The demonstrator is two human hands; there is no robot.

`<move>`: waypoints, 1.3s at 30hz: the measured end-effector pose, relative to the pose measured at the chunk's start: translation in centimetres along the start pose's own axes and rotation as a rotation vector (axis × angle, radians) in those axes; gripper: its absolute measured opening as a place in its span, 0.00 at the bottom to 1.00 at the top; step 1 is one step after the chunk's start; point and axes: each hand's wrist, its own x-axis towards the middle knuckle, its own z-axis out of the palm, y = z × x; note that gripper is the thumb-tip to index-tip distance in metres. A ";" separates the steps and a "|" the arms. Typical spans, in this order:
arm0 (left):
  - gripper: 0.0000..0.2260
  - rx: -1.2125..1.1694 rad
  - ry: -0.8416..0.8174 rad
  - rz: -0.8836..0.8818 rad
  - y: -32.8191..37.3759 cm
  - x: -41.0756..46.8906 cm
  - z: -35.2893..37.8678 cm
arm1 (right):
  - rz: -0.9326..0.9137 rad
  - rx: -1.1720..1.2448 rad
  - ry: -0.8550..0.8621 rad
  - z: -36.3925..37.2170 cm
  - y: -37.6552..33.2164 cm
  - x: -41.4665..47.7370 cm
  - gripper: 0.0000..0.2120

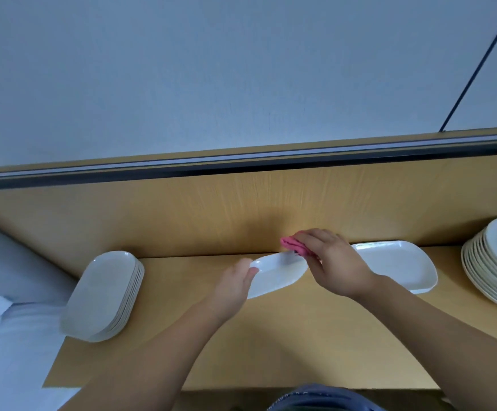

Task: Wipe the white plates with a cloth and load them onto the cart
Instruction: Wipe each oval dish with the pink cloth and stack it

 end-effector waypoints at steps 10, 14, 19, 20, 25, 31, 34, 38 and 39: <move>0.13 -0.154 -0.025 -0.162 -2.0 -0.4 0.9 | -0.039 -0.030 -0.040 1.8 -0.4 0.4 0.19; 0.13 -0.214 -0.074 -0.270 -3.3 -0.2 1.3 | -0.029 -0.048 -0.072 2.9 -0.4 0.1 0.18; 0.09 -0.277 -0.119 -0.353 -4.7 0.5 1.2 | -0.011 -0.039 -0.103 4.0 -0.3 -0.2 0.17; 0.10 -0.314 -0.167 -0.369 -4.9 0.6 1.0 | -0.010 -0.049 -0.112 4.1 -0.2 -0.1 0.17; 0.19 -0.266 -0.289 -0.358 -5.8 1.2 0.2 | -0.039 -0.112 -0.202 4.8 0.7 0.2 0.16; 0.15 -0.266 -0.220 -0.417 -5.8 2.0 0.8 | -0.167 -0.148 -0.383 6.8 0.6 1.7 0.21; 0.16 -0.246 -0.227 -0.445 -6.1 2.1 1.1 | -0.219 -0.176 -0.383 8.7 0.3 3.3 0.22; 0.11 -0.201 -0.231 -0.470 -6.5 2.4 1.8 | -0.201 -0.164 -0.467 11.3 -0.3 4.9 0.23; 0.11 -0.198 -0.227 -0.473 -6.6 2.4 1.8 | -0.184 -0.149 -0.485 12.0 -0.4 5.0 0.23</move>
